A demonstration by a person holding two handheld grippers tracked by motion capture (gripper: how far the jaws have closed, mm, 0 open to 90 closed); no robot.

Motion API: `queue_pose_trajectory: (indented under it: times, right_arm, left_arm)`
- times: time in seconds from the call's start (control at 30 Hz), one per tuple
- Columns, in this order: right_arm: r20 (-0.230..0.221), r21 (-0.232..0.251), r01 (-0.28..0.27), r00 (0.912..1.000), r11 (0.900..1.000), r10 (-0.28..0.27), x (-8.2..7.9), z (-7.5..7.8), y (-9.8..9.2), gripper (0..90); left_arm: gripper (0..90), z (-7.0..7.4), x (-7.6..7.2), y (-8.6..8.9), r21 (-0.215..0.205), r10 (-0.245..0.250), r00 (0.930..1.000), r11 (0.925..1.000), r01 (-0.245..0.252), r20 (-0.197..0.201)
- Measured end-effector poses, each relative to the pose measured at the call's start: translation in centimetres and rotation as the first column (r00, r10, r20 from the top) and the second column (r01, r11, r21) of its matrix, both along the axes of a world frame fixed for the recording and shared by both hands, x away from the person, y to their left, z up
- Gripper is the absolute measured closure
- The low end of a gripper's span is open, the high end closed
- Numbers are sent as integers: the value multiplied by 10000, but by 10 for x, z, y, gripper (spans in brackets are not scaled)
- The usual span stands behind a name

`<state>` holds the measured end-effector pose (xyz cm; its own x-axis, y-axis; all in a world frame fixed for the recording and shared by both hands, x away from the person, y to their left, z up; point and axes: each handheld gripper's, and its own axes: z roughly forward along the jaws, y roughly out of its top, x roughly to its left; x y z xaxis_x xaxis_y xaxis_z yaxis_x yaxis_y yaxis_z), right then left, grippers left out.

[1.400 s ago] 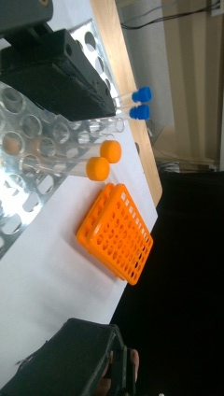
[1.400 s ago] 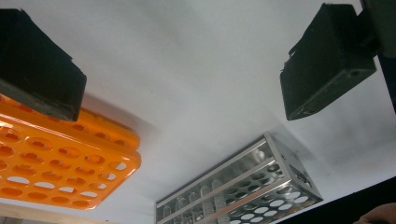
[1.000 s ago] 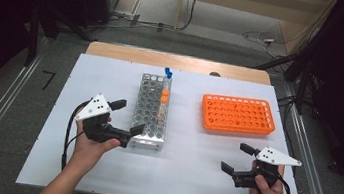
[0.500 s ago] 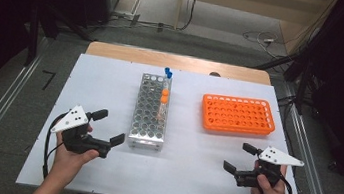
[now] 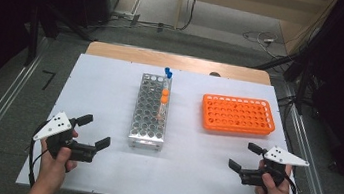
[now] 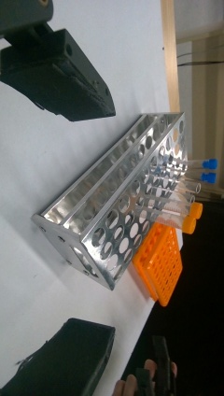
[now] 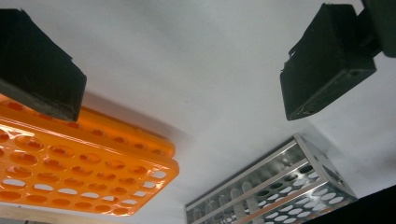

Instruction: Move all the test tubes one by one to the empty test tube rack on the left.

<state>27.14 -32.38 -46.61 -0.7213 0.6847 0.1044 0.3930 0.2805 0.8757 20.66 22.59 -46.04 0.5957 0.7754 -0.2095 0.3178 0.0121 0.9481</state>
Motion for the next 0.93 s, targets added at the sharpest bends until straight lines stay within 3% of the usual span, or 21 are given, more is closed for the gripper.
queue_pose_trajectory:
  times: [0.4, 0.93]
  right_arm:
    - [-8, -99, 284, 9996, 9995, -284, 4, -5, -5, 0]
    - [29, -125, 308, 9995, 9994, -308, 4, -6, -5, 0]
  left_arm:
    - [0, -5, 2, -4, 428, 111, 9999, 9990, -110, -18]
    - [0, -6, 3, -5, 545, 239, 9996, 9982, -230, -158]
